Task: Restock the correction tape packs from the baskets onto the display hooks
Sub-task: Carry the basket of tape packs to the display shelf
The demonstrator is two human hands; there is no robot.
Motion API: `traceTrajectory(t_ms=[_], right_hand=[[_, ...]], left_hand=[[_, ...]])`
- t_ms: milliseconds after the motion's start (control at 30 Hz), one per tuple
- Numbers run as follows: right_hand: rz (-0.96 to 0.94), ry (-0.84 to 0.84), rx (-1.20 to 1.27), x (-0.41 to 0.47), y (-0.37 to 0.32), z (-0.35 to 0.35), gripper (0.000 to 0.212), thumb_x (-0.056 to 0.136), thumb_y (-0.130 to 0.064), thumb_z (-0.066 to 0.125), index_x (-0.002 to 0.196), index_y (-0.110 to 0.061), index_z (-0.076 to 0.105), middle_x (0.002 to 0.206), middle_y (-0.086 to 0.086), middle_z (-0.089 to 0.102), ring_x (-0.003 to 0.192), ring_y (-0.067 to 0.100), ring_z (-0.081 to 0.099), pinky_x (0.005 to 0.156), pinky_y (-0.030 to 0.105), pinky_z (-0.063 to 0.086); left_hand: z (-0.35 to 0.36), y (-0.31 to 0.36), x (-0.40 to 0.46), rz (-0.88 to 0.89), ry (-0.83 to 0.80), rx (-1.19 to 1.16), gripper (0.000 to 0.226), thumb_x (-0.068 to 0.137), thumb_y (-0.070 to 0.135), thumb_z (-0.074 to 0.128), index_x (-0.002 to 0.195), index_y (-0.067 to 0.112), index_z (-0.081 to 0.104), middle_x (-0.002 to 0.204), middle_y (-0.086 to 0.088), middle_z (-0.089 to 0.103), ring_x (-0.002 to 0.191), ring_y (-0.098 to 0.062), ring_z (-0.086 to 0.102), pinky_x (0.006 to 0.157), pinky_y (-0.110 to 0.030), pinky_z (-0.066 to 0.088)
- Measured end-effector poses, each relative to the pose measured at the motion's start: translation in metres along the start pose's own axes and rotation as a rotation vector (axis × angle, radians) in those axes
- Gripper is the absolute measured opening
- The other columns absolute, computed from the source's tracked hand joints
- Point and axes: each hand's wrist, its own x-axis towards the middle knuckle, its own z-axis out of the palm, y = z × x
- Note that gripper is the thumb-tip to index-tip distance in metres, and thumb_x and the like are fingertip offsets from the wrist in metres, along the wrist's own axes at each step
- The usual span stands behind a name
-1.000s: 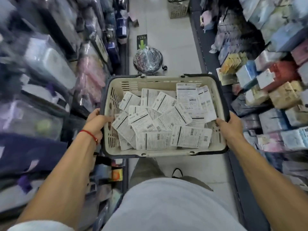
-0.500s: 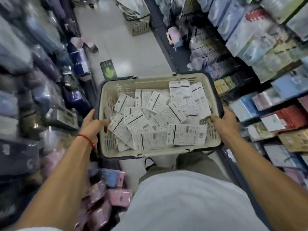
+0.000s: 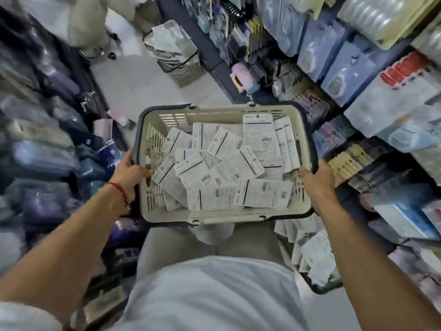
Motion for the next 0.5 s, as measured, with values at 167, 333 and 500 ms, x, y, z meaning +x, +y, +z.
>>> traceTrajectory(t_ms=[167,333,500], right_hand=[[0.113,0.098,0.120,0.029,-0.024,0.004,0.027,0.091,-0.010,0.069,0.117,-0.019,0.069,0.105,0.005,0.072,0.093,0.026,0.067,0.080,0.032,0.049],[0.288,0.252,0.199,0.039,-0.009,0.020,0.021,0.092,-0.008,0.070,0.112,-0.014,0.069,0.105,0.016,0.073,0.077,0.023,0.063,0.066,0.031,0.044],[0.421,0.398,0.231,0.051,0.028,0.067,0.037,0.095,-0.014,0.067,0.130,-0.005,0.063,0.128,0.023,0.067,0.116,0.041,0.064,0.095,0.046,0.050]], left_hand=[[0.038,0.091,0.070,0.013,-0.094,0.102,0.064,0.081,-0.029,0.045,0.130,0.010,0.058,0.102,-0.022,0.069,0.089,-0.036,0.068,0.075,-0.052,0.060],[0.092,0.145,0.129,-0.006,-0.246,0.248,0.053,0.084,-0.028,0.040,0.099,0.019,0.059,0.095,-0.021,0.068,0.070,-0.035,0.066,0.051,-0.044,0.060],[0.156,0.153,0.199,0.023,-0.387,0.401,0.054,0.086,-0.029,0.039,0.100,0.019,0.058,0.108,-0.025,0.065,0.084,-0.039,0.065,0.068,-0.052,0.060]])
